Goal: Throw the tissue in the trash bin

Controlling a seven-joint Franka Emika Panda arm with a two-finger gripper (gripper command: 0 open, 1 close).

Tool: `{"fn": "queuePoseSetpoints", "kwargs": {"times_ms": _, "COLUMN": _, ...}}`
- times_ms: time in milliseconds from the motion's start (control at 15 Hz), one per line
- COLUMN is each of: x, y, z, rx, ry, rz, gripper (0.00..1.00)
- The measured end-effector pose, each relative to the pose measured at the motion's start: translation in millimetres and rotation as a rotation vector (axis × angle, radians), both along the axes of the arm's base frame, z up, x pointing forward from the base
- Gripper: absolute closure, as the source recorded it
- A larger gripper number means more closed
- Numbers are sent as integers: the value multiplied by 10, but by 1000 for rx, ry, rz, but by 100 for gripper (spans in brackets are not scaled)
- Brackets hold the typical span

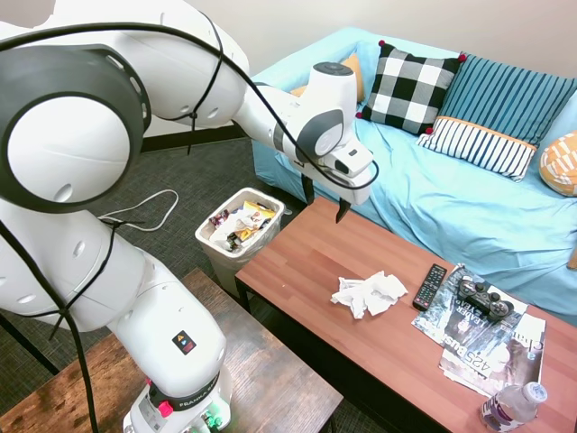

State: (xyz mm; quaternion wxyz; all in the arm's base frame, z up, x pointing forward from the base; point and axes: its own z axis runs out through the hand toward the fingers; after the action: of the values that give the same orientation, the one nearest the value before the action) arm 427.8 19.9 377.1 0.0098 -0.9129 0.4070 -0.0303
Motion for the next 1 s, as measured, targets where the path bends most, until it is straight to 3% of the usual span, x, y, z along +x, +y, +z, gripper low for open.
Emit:
{"fn": "queuePoseSetpoints", "kwargs": {"times_ms": 267, "x": 77, "y": -40, "z": -62, "rx": 23, "ry": 2, "rz": -28, "gripper": 0}}
{"fn": "queuePoseSetpoints", "kwargs": {"times_ms": 533, "x": 394, "y": -185, "z": -250, "rx": 38, "ry": -17, "rz": -120, "gripper": 0}}
{"fn": "queuePoseSetpoints", "kwargs": {"times_ms": 1000, "x": 739, "y": -792, "z": -836, "rx": -8, "ry": 18, "rz": -276, "gripper": 0}}
